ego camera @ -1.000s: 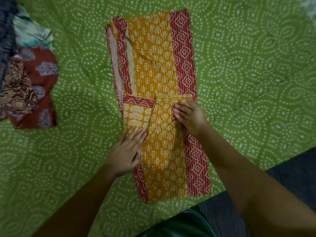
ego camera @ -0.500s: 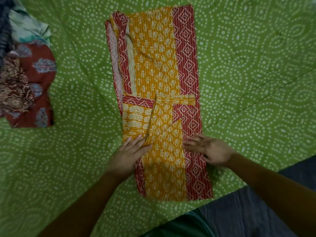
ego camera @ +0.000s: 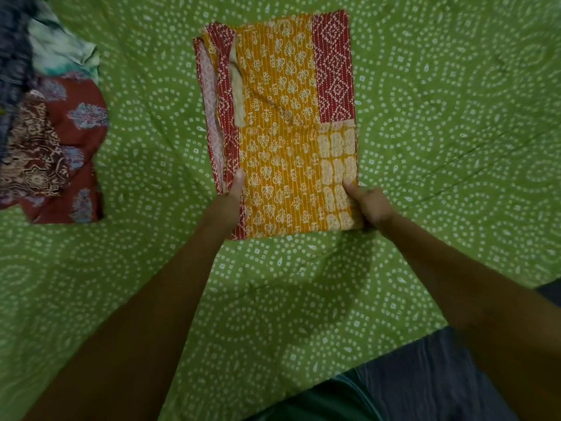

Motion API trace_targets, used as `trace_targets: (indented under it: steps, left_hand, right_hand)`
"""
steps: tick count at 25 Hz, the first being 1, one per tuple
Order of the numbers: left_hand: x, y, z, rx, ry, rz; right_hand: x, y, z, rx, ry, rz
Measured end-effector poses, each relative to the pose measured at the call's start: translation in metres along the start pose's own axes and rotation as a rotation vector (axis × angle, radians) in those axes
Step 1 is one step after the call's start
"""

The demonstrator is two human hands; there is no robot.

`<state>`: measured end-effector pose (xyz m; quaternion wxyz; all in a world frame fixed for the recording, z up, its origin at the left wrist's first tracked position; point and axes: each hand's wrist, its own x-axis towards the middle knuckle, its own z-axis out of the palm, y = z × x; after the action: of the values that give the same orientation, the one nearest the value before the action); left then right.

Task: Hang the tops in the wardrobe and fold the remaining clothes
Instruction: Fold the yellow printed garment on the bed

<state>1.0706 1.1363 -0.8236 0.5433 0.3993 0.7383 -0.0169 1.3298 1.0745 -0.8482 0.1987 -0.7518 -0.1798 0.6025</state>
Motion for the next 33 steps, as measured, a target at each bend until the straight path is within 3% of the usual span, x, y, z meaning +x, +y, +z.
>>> trace_targets:
  steps: [3,6,9,13,14,16,18,19,22,24,26,27,28,30,31,33]
  left_hand:
    - [-0.019,-0.020,0.008,0.110,0.191,0.165]
    - [-0.046,-0.060,0.012,0.126,0.296,0.300]
    - [-0.072,-0.106,0.017,0.096,0.290,0.237]
    - [-0.088,-0.125,0.010,0.073,0.285,0.214]
    - [-0.081,-0.124,-0.001,0.143,0.335,0.289]
    - [-0.059,-0.119,-0.027,0.536,0.411,0.607]
    - [-0.030,-0.119,-0.053,1.069,0.288,1.034]
    - [-0.019,-0.111,-0.059,1.247,0.196,1.158]
    - [0.004,-0.075,-0.053,1.460,-0.060,1.287]
    - [0.025,-0.060,-0.048,1.562,-0.123,1.316]
    - [0.047,-0.064,-0.052,1.378,-0.208,1.283]
    - [0.044,-0.065,-0.055,1.117,-0.264,1.149]
    - [0.038,-0.060,-0.054,0.738,-0.307,0.881]
    - [0.025,-0.034,-0.040,0.180,-0.118,0.385]
    - [0.027,-0.023,-0.036,0.046,0.033,0.310]
    - [0.028,0.004,-0.032,-0.142,0.130,0.322]
  right_hand:
    - [-0.015,0.020,0.001,-0.008,0.080,-0.040]
    - [-0.051,0.035,0.003,0.167,-0.001,-0.067]
    - [-0.086,0.067,0.015,0.057,-0.085,0.000]
    - [-0.102,0.106,0.023,-0.151,0.072,-0.151]
    - [-0.100,0.110,0.017,-0.254,0.120,-0.250]
    - [-0.087,0.112,-0.003,-0.769,0.208,-0.543]
    - [-0.063,0.111,-0.020,-1.291,0.157,-0.811]
    - [-0.050,0.104,-0.022,-1.425,0.083,-0.899]
    - [-0.006,0.066,-0.013,-1.620,-0.003,-1.081]
    - [0.016,0.042,-0.012,-1.650,-0.095,-1.200]
    - [0.021,0.026,-0.012,-1.461,-0.287,-1.102]
    - [0.020,0.021,-0.012,-1.256,-0.335,-0.971]
    - [0.015,0.013,-0.010,-0.990,-0.346,-0.802]
    - [0.014,-0.010,-0.004,-0.357,-0.343,-0.502]
    - [0.021,-0.023,-0.003,-0.154,-0.291,-0.421]
    - [0.035,-0.046,-0.003,-0.070,-0.135,-0.226]
